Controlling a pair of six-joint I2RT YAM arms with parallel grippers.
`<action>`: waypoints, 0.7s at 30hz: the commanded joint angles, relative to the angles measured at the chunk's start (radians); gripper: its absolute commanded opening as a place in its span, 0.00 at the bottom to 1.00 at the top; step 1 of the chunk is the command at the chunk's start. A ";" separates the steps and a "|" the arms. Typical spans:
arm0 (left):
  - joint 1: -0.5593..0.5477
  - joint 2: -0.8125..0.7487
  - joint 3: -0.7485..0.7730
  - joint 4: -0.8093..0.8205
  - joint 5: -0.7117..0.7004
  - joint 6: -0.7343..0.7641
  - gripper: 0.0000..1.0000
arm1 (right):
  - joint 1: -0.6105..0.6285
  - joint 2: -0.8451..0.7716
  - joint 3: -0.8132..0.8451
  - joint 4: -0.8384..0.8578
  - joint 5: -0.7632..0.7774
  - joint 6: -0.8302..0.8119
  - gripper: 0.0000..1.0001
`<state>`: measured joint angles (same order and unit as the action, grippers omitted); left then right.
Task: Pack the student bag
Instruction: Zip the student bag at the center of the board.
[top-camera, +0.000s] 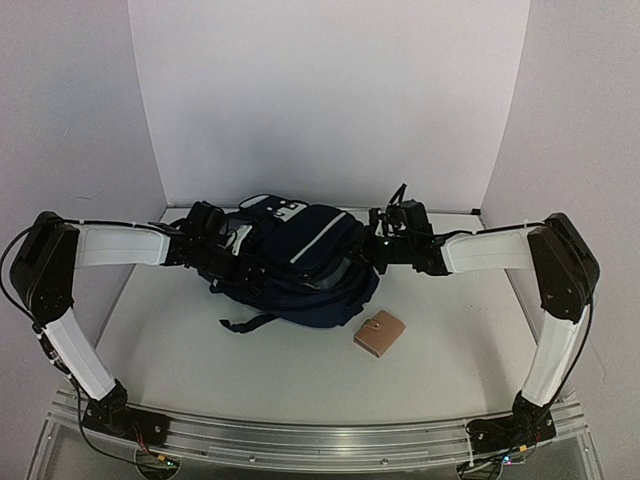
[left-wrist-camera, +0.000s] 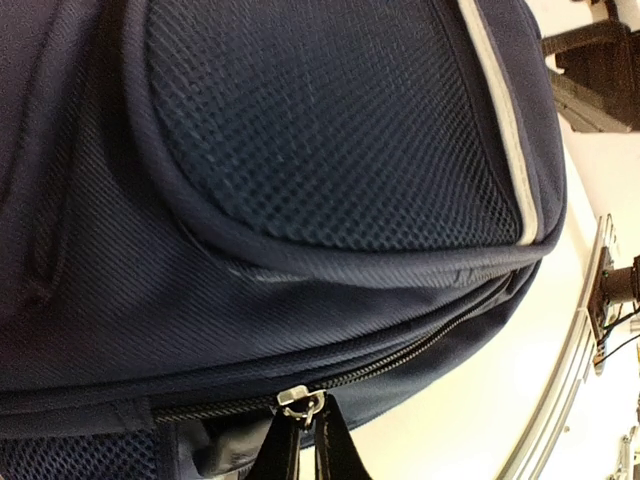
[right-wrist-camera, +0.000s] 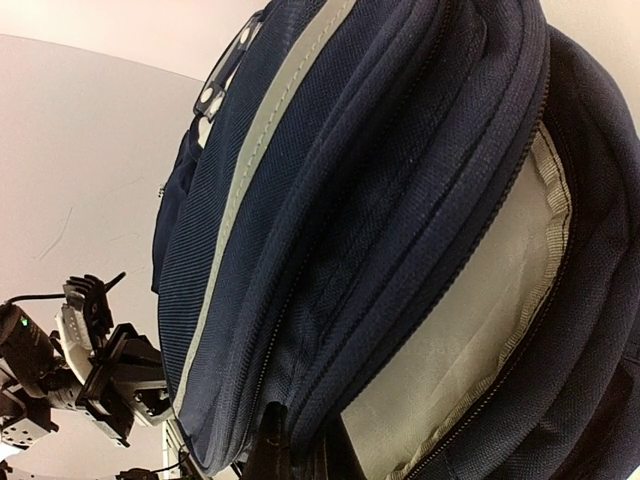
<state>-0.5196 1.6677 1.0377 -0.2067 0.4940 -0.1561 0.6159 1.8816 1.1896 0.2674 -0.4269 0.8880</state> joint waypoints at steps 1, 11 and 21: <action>-0.052 -0.050 0.083 -0.113 -0.005 0.064 0.00 | -0.002 0.007 0.023 0.058 0.049 -0.023 0.00; -0.158 0.031 0.189 -0.111 0.123 0.023 0.00 | 0.007 0.033 0.034 0.054 0.063 -0.027 0.00; -0.296 0.156 0.223 0.152 0.218 -0.215 0.00 | 0.025 0.059 0.045 0.054 0.077 -0.032 0.00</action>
<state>-0.7469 1.7941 1.2046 -0.2560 0.5534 -0.2462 0.6253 1.9254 1.1896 0.2601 -0.3928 0.8730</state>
